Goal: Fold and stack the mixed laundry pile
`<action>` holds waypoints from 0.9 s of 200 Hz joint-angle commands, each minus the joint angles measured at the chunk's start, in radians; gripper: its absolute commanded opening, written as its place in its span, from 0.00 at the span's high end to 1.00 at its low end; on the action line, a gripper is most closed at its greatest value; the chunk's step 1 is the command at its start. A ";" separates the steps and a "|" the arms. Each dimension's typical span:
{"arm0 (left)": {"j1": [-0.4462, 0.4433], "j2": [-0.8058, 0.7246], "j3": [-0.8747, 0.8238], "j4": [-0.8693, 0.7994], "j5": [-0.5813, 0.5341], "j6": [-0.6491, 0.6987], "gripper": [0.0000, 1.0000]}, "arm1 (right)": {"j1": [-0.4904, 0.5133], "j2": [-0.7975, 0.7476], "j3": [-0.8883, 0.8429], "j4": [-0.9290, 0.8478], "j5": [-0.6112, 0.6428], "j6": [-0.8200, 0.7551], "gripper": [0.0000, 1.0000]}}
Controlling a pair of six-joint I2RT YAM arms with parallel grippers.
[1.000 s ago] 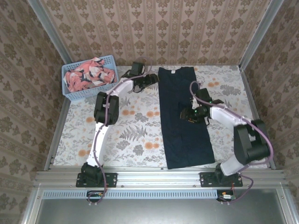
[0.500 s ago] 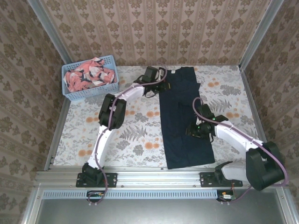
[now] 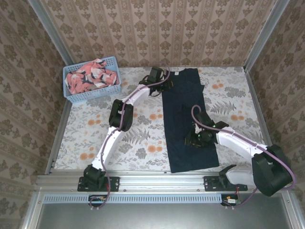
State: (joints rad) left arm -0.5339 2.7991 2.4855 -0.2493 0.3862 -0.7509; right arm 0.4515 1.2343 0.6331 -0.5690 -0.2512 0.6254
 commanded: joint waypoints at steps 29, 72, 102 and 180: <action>0.055 0.020 0.040 -0.135 -0.074 -0.003 1.00 | 0.094 -0.152 -0.087 -0.129 -0.095 0.103 0.63; 0.072 0.008 0.036 -0.156 -0.073 0.011 1.00 | 0.177 -0.113 -0.113 -0.025 -0.122 0.168 0.63; 0.073 0.007 0.030 -0.152 -0.067 0.014 1.00 | 0.179 -0.081 -0.100 -0.080 -0.053 0.155 0.63; 0.104 0.009 0.018 -0.149 -0.060 0.010 1.00 | 0.195 -0.170 -0.172 -0.017 -0.078 0.246 0.62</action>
State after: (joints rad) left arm -0.4591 2.8006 2.5118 -0.3145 0.3618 -0.7563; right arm 0.6338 1.0634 0.5018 -0.6445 -0.2955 0.8124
